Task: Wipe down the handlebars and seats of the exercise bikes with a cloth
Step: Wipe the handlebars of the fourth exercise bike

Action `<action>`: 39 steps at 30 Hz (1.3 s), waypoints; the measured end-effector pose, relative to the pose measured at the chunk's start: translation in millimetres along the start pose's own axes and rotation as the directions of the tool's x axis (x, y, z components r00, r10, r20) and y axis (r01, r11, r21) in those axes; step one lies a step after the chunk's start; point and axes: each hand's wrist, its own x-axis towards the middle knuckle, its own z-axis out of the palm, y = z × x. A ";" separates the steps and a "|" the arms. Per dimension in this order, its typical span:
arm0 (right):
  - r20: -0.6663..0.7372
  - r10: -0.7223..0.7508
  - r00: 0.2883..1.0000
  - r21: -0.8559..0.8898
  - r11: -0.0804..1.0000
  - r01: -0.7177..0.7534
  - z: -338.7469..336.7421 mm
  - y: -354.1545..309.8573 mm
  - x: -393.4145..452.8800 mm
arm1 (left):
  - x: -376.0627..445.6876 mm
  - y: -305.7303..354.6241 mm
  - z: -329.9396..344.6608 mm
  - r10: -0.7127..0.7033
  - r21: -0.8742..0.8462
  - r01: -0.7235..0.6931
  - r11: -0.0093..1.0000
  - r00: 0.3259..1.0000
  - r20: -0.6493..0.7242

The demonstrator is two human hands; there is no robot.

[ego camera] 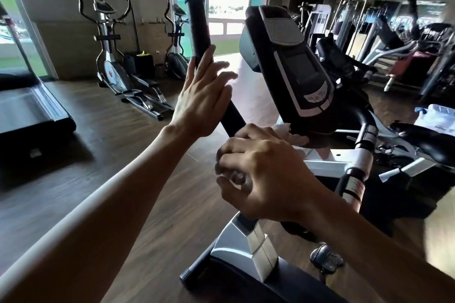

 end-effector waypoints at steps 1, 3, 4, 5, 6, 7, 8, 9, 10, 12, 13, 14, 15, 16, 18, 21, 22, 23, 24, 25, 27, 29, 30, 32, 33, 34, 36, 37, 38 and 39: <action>-0.016 -0.051 0.999 0.029 0.998 0.052 -0.7 0.9 -5.3 | -0.4 -1.4 -2.1 0.007 0.007 -0.008 1.000 1.000 0.010; -0.067 -0.174 0.982 0.047 0.983 0.177 -1.5 1.7 -24.4 | -0.7 -1.8 -4.1 0.010 0.018 -0.010 1.000 1.000 0.016; -0.095 -0.216 0.972 0.034 0.975 0.220 -1.1 1.9 -36.8 | -0.8 -1.2 -4.2 0.008 0.019 -0.008 1.000 1.000 0.013; -0.124 -0.231 0.965 0.027 0.971 0.236 -1.1 2.1 -49.7 | -1.2 -0.5 -3.8 0.003 0.018 -0.003 1.000 1.000 0.006; -0.156 -0.220 0.963 0.029 0.974 0.227 -0.4 2.6 -61.8 | -1.5 0.6 -3.3 0.000 0.016 0.000 1.000 1.000 -0.001; -0.182 -0.195 0.964 0.033 0.978 0.205 0.9 3.1 -71.0 | -1.9 1.5 -2.2 -0.003 0.015 0.003 1.000 1.000 -0.007; -0.199 -0.167 0.966 0.030 0.984 0.177 2.6 2.8 -77.0 | -2.4 2.9 -1.4 -0.009 0.016 0.009 1.000 1.000 -0.014; -0.211 -0.134 0.968 0.018 0.990 0.141 5.8 2.8 -79.4 | -2.6 4.4 -0.4 -0.020 0.014 0.020 1.000 1.000 -0.019; -0.227 -0.087 0.970 0.014 0.996 0.093 9.2 1.8 -78.7 | -2.1 6.0 0.4 -0.034 0.009 0.034 0.999 0.999 -0.022; -0.260 0.059 0.964 0.085 0.996 -0.038 13.4 -1.2 -71.4 | -1.1 9.6 2.5 -0.062 0.005 0.062 0.998 0.998 -0.023; -0.258 0.148 0.955 0.163 0.981 -0.108 13.3 -2.2 -65.0 | -0.8 10.9 3.3 -0.074 0.008 0.074 0.997 0.997 -0.025; -0.245 0.237 0.940 0.253 0.952 -0.174 12.2 -2.5 -57.7 | -1.0 12.3 3.7 -0.083 0.009 0.083 0.997 0.996 -0.026; -0.237 0.318 0.918 0.329 0.915 -0.232 10.4 -1.5 -49.1 | -0.9 13.5 3.5 -0.090 0.006 0.091 0.996 0.996 -0.027; -0.239 0.388 0.890 0.379 0.881 -0.282 9.0 0.5 -40.6 | -1.3 15.1 3.0 -0.098 0.001 0.098 0.995 0.995 -0.027; -0.243 0.485 0.840 0.404 0.838 -0.367 7.3 2.3 -27.8 | -3.6 20.0 2.2 -0.116 -0.009 0.116 0.993 0.993 -0.008; -0.209 0.509 0.835 0.371 0.831 -0.414 12.3 -7.2 -44.2 | -12.6 31.4 2.8 -0.143 -0.013 0.143 0.990 0.989 0.032; -0.195 0.517 0.834 0.363 0.828 -0.428 12.9 -10.9 -56.5 | -16.2 35.0 3.8 -0.153 -0.018 0.154 0.988 0.988 0.034; -0.181 0.523 0.833 0.358 0.824 -0.439 13.3 -13.6 -68.8 | -19.5 37.9 4.7 -0.161 -0.026 0.162 0.986 0.986 0.036; -0.171 0.523 0.835 0.356 0.823 -0.442 13.5 -15.2 -79.2 | -21.9 40.0 5.4 -0.169 -0.032 0.170 0.985 0.985 0.041; -0.169 0.516 0.840 0.350 0.828 -0.439 13.5 -14.9 -84.9 | -22.6 40.9 5.8 -0.178 -0.037 0.179 0.983 0.983 0.048; -0.181 0.497 0.848 0.327 0.844 -0.425 12.9 -10.7 -82.3 | -22.1 42.7 6.2 -0.194 -0.037 0.196 0.980 0.979 0.058; -0.210 0.487 0.848 0.291 0.859 -0.421 13.0 -4.1 -63.6 | -20.4 43.2 6.9 -0.190 -0.023 0.192 0.981 0.980 0.050; -0.214 0.491 0.844 0.278 0.859 -0.429 12.6 -1.6 -49.8 | -19.5 42.7 7.1 -0.188 -0.011 0.189 0.982 0.981 0.049; -0.208 0.497 0.842 0.257 0.859 -0.443 12.7 1.0 -25.5 | -19.1 41.8 6.2 -0.195 0.018 0.194 0.981 0.978 0.071; -0.215 0.486 0.847 0.240 0.867 -0.437 13.0 1.0 -19.1 | -18.9 42.1 5.0 -0.206 0.030 0.204 0.978 0.974 0.090; -0.222 0.472 0.853 0.226 0.876 -0.425 13.8 0.0 -18.3 | -18.9 43.0 3.4 -0.219 0.039 0.216 0.976 0.970 0.106; -0.206 0.454 0.867 0.234 0.883 -0.407 14.7 -3.8 -33.6 | -20.1 47.8 0.5 -0.227 0.061 0.221 0.973 0.967 0.121; -0.194 0.446 0.874 0.243 0.885 -0.398 14.2 -5.6 -46.4 | -20.7 50.8 -0.7 -0.232 0.072 0.224 0.972 0.965 0.124; -0.187 0.439 0.879 0.247 0.887 -0.390 13.0 -7.2 -60.4 | -20.9 53.4 -1.4 -0.244 0.083 0.234 0.969 0.960 0.134; -0.177 0.435 0.883 0.253 0.887 -0.386 11.7 -7.8 -73.4 | -20.6 55.4 -2.2 -0.259 0.094 0.247 0.964 0.954 0.148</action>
